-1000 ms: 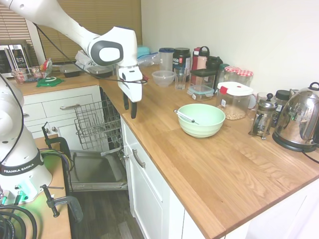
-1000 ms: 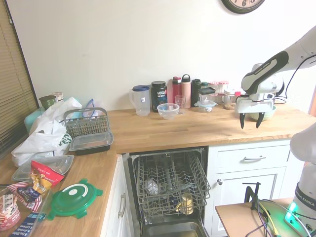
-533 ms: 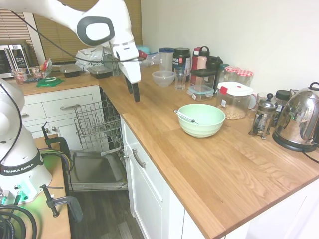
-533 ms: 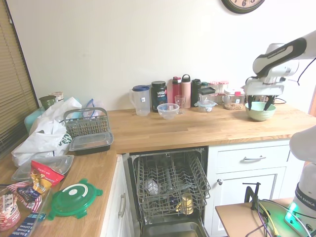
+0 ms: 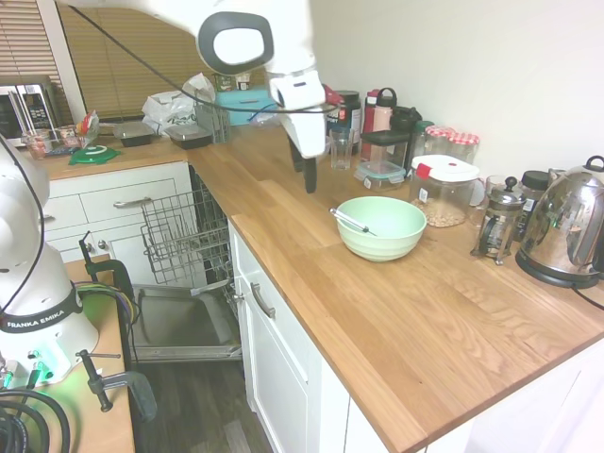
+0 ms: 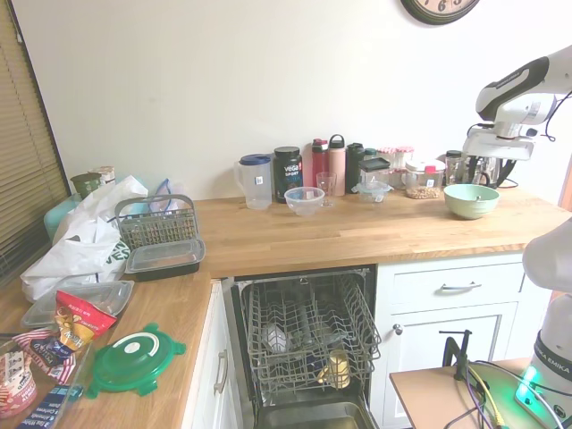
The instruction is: Put the fork in the dishwasher
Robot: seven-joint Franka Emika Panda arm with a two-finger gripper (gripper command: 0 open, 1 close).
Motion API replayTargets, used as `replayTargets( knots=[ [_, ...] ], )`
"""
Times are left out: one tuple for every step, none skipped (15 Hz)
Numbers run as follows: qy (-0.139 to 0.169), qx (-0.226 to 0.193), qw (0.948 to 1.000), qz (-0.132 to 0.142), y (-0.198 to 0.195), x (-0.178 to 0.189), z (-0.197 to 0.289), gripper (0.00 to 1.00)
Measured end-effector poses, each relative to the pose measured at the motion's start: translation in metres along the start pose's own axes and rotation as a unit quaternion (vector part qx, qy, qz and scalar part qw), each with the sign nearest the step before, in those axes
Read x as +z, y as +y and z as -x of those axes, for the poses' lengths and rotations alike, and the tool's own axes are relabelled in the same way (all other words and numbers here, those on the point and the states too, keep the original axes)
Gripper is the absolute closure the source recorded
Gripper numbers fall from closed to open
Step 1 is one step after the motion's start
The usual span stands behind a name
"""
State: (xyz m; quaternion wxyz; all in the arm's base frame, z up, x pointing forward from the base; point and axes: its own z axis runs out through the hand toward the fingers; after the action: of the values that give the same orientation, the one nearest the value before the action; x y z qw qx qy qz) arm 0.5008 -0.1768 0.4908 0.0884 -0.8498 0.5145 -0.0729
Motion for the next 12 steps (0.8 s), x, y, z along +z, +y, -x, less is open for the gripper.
replayTargets(
  knots=[
    [-0.01,0.005,0.9999,0.001,-0.004,0.007,-0.017,0.0],
    [-0.022,0.007,0.9997,0.006,-0.012,0.017,-0.028,0.0],
    [-0.033,0.008,0.9994,0.011,-0.022,0.029,-0.036,0.0],
    [-0.041,0.006,0.999,0.017,-0.032,0.04,-0.042,0.0],
    [-0.044,0.004,0.9988,0.022,-0.041,0.048,-0.048,0.0],
    [-0.047,0.004,0.9985,0.028,-0.046,0.056,-0.052,0.0],
    [-0.051,0.006,0.9981,0.034,-0.05,0.063,-0.056,0.0],
    [-0.058,0.008,0.9974,0.043,-0.052,0.07,-0.058,0.0],
    [-0.063,0.01,0.9965,0.055,-0.053,0.077,-0.058,1.0],
    [-0.064,0.01,0.9956,0.067,-0.055,0.083,-0.057,1.0],
    [-0.063,0.01,0.995,0.078,-0.058,0.089,-0.055,1.0],
    [-0.062,0.009,0.9945,0.084,-0.06,0.093,-0.053,1.0]
  ],
)
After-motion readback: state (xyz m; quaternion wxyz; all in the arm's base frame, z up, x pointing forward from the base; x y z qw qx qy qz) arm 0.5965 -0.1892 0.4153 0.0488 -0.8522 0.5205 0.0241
